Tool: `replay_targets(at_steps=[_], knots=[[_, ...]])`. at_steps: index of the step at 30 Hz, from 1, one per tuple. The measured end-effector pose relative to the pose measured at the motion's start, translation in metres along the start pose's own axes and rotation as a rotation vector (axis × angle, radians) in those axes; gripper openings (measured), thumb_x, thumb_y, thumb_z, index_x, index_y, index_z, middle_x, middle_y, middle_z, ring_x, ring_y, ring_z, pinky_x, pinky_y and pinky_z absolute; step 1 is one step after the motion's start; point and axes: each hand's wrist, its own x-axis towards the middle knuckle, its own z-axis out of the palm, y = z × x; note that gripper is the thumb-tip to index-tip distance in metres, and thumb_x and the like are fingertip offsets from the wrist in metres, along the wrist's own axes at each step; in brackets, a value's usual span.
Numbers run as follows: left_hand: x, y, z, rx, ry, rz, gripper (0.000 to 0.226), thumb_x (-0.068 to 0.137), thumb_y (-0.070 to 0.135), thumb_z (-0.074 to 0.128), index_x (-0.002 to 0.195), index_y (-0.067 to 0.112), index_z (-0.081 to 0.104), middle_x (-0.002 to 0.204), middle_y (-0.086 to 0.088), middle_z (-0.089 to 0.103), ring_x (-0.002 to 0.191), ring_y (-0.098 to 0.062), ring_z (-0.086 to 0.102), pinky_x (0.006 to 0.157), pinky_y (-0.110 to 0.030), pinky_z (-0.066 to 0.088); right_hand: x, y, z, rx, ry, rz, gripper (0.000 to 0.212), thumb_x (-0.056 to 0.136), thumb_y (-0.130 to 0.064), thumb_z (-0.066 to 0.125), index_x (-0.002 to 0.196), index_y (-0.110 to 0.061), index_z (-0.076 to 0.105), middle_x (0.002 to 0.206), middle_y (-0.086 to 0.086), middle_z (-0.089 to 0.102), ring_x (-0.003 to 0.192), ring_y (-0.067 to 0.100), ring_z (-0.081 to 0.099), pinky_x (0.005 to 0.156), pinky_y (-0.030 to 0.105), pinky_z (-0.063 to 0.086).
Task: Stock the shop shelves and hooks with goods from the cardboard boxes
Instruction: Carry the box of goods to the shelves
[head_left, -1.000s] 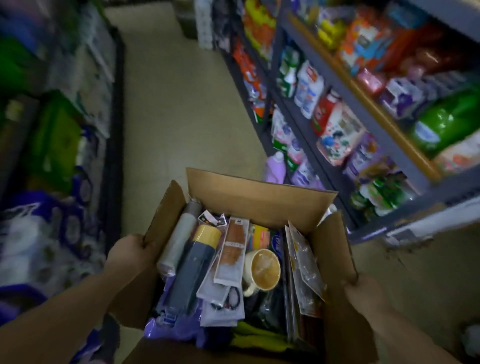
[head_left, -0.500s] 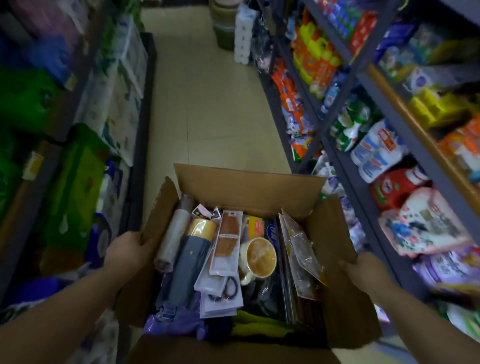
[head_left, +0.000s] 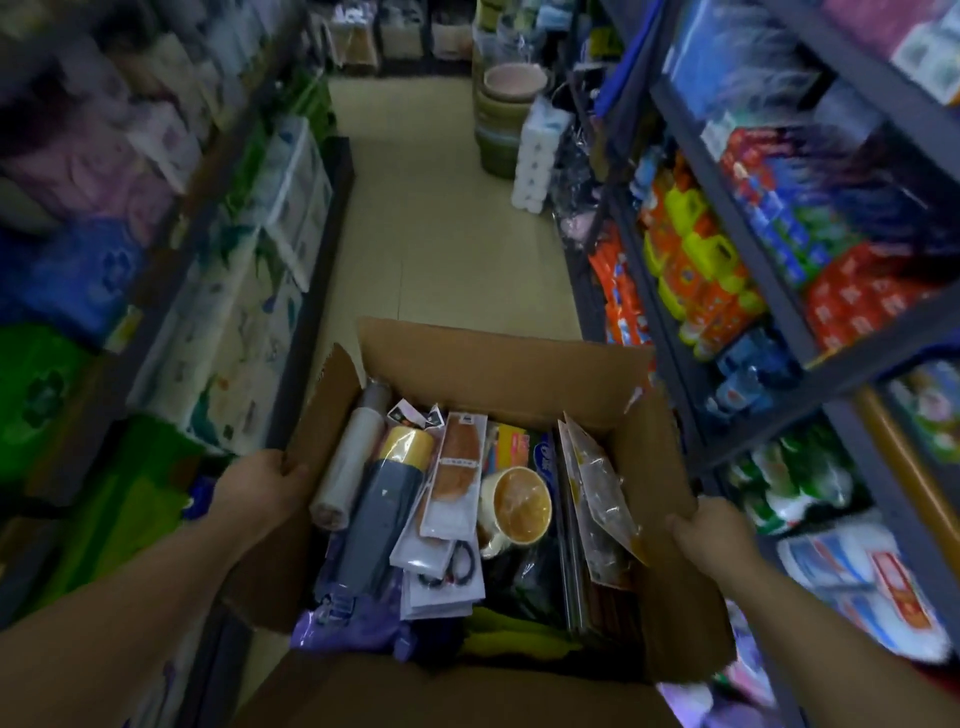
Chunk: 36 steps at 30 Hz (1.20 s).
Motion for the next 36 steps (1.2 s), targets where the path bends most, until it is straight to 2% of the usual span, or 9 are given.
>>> replay_targets(at_steps=[4, 10, 13, 18, 22, 24, 29, 33, 36], knots=[[0.086, 0.054, -0.039, -0.063, 0.016, 0.022, 0.032, 0.094, 0.028, 0.052, 0.081, 0.000, 0.061, 0.080, -0.016, 0.062, 0.075, -0.027, 0.058, 0.061, -0.029, 0.041, 0.074, -0.085, -0.046, -0.006, 0.065, -0.012, 0.026, 0.090, -0.019, 0.062, 0.089, 0.006, 0.065, 0.080, 0.020, 0.066, 0.064, 0.027, 0.056, 0.057, 0.030, 0.041], [0.248, 0.125, -0.086, -0.078, 0.033, 0.089, 0.029, 0.092, 0.027, 0.054, 0.083, 0.000, 0.059, 0.074, -0.011, 0.057, 0.069, -0.024, 0.055, 0.061, -0.028, 0.040, 0.198, -0.210, -0.083, -0.021, 0.097, -0.015, 0.022, 0.088, -0.018, 0.065, 0.089, 0.004, 0.064, 0.086, 0.020, 0.066, 0.080, 0.033, 0.064, 0.067, 0.036, 0.051], [0.332, 0.158, -0.108, -0.121, 0.026, 0.079, 0.030, 0.091, 0.026, 0.056, 0.088, -0.002, 0.064, 0.079, -0.016, 0.063, 0.070, -0.026, 0.059, 0.060, -0.029, 0.044, 0.259, -0.271, -0.098, -0.031, 0.087, 0.010, 0.025, 0.087, -0.022, 0.067, 0.090, 0.003, 0.068, 0.087, 0.020, 0.069, 0.081, 0.033, 0.066, 0.072, 0.041, 0.056], [0.445, 0.211, -0.151, -0.109, 0.053, 0.089, 0.029, 0.090, 0.025, 0.059, 0.079, -0.002, 0.062, 0.083, -0.023, 0.065, 0.079, -0.033, 0.063, 0.066, -0.032, 0.045, 0.341, -0.363, -0.124, -0.045, 0.078, 0.023, 0.029, 0.090, -0.027, 0.063, 0.097, 0.001, 0.065, 0.092, 0.016, 0.066, 0.086, 0.032, 0.064, 0.069, 0.035, 0.051], [0.531, 0.259, -0.181, -0.069, 0.070, 0.079, 0.031, 0.090, 0.028, 0.058, 0.084, -0.002, 0.065, 0.085, -0.021, 0.065, 0.083, -0.033, 0.063, 0.066, -0.031, 0.045, 0.416, -0.430, -0.138, -0.003, 0.071, 0.025, 0.031, 0.090, -0.024, 0.064, 0.101, 0.005, 0.064, 0.096, 0.021, 0.066, 0.090, 0.036, 0.063, 0.075, 0.038, 0.053], [0.575, 0.282, -0.192, -0.087, 0.082, 0.074, 0.031, 0.089, 0.027, 0.059, 0.085, -0.003, 0.064, 0.087, -0.023, 0.066, 0.083, -0.034, 0.063, 0.068, -0.032, 0.046, 0.458, -0.463, -0.144, -0.005, 0.047, 0.012, 0.031, 0.090, -0.025, 0.063, 0.102, 0.004, 0.064, 0.094, 0.020, 0.066, 0.086, 0.034, 0.063, 0.070, 0.036, 0.053], [0.686, 0.338, -0.210, -0.044, 0.087, 0.017, 0.032, 0.089, 0.030, 0.059, 0.090, -0.001, 0.066, 0.093, -0.023, 0.066, 0.089, -0.036, 0.063, 0.072, -0.032, 0.048, 0.567, -0.549, -0.160, -0.024, 0.016, -0.040, 0.026, 0.092, -0.020, 0.061, 0.103, 0.003, 0.064, 0.086, 0.012, 0.061, 0.080, 0.027, 0.056, 0.066, 0.028, 0.040], [0.769, 0.376, -0.233, -0.061, 0.110, 0.002, 0.032, 0.089, 0.025, 0.061, 0.088, -0.007, 0.065, 0.089, -0.027, 0.065, 0.086, -0.037, 0.064, 0.071, -0.035, 0.048, 0.642, -0.622, -0.175, -0.081, 0.003, -0.038, 0.032, 0.091, -0.020, 0.062, 0.112, 0.005, 0.062, 0.107, 0.021, 0.066, 0.100, 0.035, 0.062, 0.075, 0.031, 0.045], [0.830, 0.399, -0.253, -0.087, 0.094, -0.023, 0.032, 0.090, 0.025, 0.060, 0.084, -0.006, 0.064, 0.086, -0.026, 0.066, 0.082, -0.035, 0.063, 0.066, -0.033, 0.044, 0.693, -0.683, -0.189, -0.076, 0.020, -0.046, 0.032, 0.090, -0.019, 0.063, 0.111, 0.005, 0.062, 0.104, 0.022, 0.066, 0.097, 0.034, 0.062, 0.073, 0.031, 0.047]])
